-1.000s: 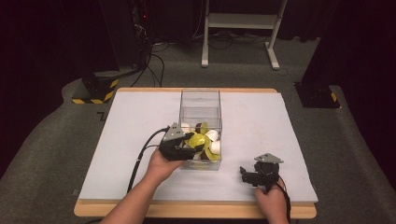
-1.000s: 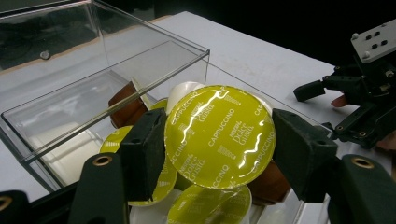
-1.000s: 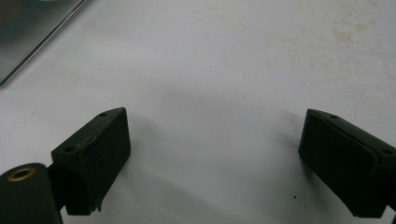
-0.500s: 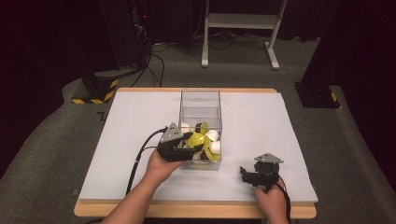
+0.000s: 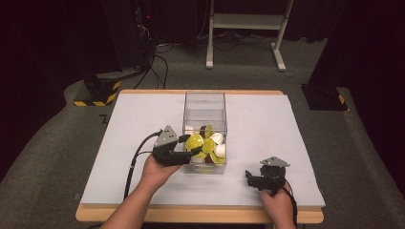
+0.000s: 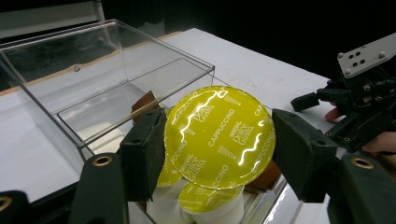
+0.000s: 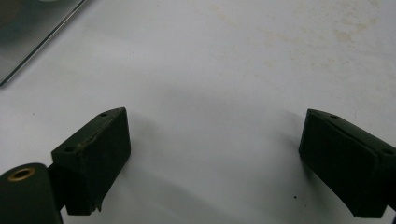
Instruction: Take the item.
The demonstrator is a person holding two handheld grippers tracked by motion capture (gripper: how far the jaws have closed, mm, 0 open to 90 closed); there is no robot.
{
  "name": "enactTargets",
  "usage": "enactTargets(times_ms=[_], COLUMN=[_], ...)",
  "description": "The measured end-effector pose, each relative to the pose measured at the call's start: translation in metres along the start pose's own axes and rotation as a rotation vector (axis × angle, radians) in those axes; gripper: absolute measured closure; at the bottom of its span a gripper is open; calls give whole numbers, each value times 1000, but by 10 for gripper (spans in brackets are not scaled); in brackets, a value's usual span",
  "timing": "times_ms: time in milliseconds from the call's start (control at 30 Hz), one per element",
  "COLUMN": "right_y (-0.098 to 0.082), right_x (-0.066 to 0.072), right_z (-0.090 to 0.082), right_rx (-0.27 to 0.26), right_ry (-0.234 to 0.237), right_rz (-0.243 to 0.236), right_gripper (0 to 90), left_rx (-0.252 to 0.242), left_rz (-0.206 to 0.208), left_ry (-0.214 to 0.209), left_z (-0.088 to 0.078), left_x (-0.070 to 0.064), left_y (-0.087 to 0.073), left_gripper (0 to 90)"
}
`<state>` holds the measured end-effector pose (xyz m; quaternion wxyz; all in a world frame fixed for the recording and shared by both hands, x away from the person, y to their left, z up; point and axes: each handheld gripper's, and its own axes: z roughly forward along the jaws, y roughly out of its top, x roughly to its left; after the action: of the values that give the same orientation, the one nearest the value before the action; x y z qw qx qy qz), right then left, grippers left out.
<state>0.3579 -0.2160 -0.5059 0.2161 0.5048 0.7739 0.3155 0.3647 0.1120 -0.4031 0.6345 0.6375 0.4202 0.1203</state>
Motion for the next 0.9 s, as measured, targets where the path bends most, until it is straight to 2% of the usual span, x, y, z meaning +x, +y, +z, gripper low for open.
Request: enactTargets(times_ms=[267, 433, 633, 900], right_y=[0, 0, 0, 0], right_x=[0, 0, -1, -1], right_z=[0, 0, 0, 0], right_rx=[2, 2, 2, 3], right_ry=[3, 4, 5, 5], right_rz=[1, 2, 2, 3], right_gripper=[86, 85, 86, 86], left_rx=[-30, -30, -43, -45], left_rz=[-14, -19, -5, -18], left_ry=[34, 62, 102, 139], left_z=[-15, -23, -38, -55], left_x=[7, 12, 22, 37], left_y=[4, 2, 1, -3], left_gripper=[380, 379, 380, 380])
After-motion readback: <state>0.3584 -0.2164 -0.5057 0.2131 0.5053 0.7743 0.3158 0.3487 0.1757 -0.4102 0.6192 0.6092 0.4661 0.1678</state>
